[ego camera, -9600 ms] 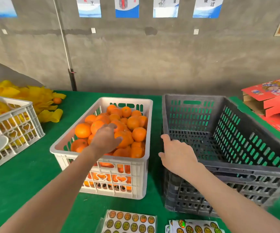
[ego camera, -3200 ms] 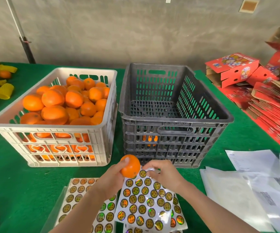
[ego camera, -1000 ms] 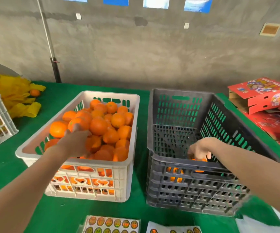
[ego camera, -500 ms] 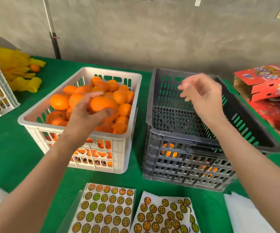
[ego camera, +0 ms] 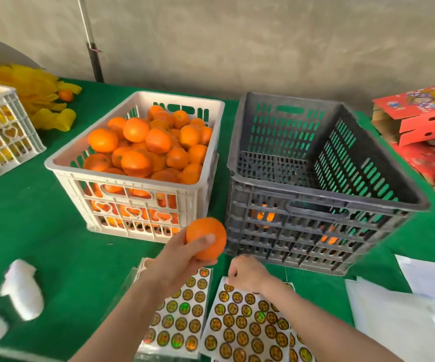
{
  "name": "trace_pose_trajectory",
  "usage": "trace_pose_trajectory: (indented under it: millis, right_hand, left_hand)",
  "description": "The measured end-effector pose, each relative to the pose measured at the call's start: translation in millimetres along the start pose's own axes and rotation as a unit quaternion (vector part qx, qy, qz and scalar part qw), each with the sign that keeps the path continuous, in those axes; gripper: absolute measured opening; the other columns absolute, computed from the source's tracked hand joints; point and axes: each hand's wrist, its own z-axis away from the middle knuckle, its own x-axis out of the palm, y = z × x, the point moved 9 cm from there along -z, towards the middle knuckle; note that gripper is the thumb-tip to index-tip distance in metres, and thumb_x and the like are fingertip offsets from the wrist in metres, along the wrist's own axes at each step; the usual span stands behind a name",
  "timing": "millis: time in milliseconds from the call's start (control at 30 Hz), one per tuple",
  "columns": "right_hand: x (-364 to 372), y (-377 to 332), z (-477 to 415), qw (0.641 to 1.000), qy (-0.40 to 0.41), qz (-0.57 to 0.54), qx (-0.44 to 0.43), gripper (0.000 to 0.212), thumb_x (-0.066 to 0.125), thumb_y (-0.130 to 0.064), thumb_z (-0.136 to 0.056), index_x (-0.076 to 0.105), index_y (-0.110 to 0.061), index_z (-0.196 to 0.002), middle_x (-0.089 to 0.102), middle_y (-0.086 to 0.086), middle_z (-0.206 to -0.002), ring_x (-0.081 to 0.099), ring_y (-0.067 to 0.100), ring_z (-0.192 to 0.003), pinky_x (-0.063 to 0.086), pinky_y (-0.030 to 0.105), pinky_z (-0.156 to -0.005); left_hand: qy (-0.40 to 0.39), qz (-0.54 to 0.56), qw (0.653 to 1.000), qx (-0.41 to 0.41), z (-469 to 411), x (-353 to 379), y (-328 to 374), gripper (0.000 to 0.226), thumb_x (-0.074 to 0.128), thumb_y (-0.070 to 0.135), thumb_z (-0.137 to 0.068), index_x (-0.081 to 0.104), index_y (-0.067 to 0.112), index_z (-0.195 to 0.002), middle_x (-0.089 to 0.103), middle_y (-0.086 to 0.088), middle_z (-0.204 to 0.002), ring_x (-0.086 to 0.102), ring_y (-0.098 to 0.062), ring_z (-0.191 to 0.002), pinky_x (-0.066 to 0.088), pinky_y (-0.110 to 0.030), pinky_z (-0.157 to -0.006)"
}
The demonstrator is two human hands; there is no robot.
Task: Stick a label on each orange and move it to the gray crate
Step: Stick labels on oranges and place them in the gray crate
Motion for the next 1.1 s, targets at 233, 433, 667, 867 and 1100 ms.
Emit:
trace_pose_trajectory:
  millis: [233, 433, 667, 867, 1100]
  right_hand:
    - [7.7, 12.8, 5.7, 0.998, -0.043, -0.025, 0.029, 0.037, 0.057, -0.034, -0.086, 0.048, -0.016, -0.055, 0.044, -0.003, -0.055, 0.046, 0.015, -0.055, 0.045, 0.029, -0.063]
    - [-14.0, 28.6, 16.4, 0.973, 0.071, -0.216, 0.022, 0.009, 0.060, -0.015, -0.090, 0.067, -0.009, -0.089, 0.066, 0.004, -0.091, 0.057, 0.013, -0.087, 0.048, 0.028, -0.083]
    - [11.2, 33.5, 20.0, 0.990, -0.009, -0.135, 0.028, 0.008, 0.065, -0.031, -0.083, 0.063, -0.023, -0.080, 0.058, -0.006, -0.085, 0.050, 0.013, -0.091, 0.041, 0.025, -0.080]
    - [-9.9, 38.8, 24.8, 0.978, 0.138, -0.158, 0.016, 0.011, 0.063, -0.014, -0.087, 0.072, -0.011, -0.094, 0.071, 0.002, -0.098, 0.062, 0.014, -0.089, 0.048, 0.023, -0.081]
    - [-37.4, 51.9, 43.2, 0.914, 0.235, -0.330, 0.010, 0.008, 0.065, -0.005, -0.087, 0.072, -0.008, -0.087, 0.067, -0.001, -0.082, 0.059, 0.008, -0.076, 0.045, 0.011, -0.071]
  left_hand:
    - [0.068, 0.000, 0.993, -0.098, -20.4, -14.8, -71.5, 0.083, 0.076, 0.030, -0.063, 0.040, 0.002, -0.132, 0.053, -0.013, -0.119, 0.057, -0.029, -0.107, 0.055, -0.033, -0.076]
    - [0.024, 0.062, 0.987, -0.144, -32.9, -7.9, -93.8, 0.089, 0.074, 0.035, -0.064, 0.032, 0.012, -0.139, 0.047, -0.014, -0.133, 0.051, -0.031, -0.120, 0.042, -0.042, -0.099]
    - [0.004, -0.097, 0.987, -0.128, -38.0, -0.8, -101.3, 0.050, 0.067, 0.027, -0.085, 0.042, 0.028, -0.130, 0.047, -0.009, -0.135, 0.055, -0.016, -0.111, 0.045, -0.031, -0.098]
    - [0.006, 0.051, 0.987, -0.152, -41.0, -5.2, -99.9, 0.072, 0.072, 0.038, -0.064, 0.043, 0.016, -0.125, 0.051, -0.014, -0.125, 0.055, -0.028, -0.109, 0.045, -0.043, -0.100]
    - [-0.027, 0.006, 0.987, -0.156, -42.1, 10.1, -95.2, 0.077, 0.069, 0.042, -0.067, 0.038, 0.015, -0.133, 0.050, -0.015, -0.129, 0.055, -0.031, -0.114, 0.049, -0.042, -0.093]
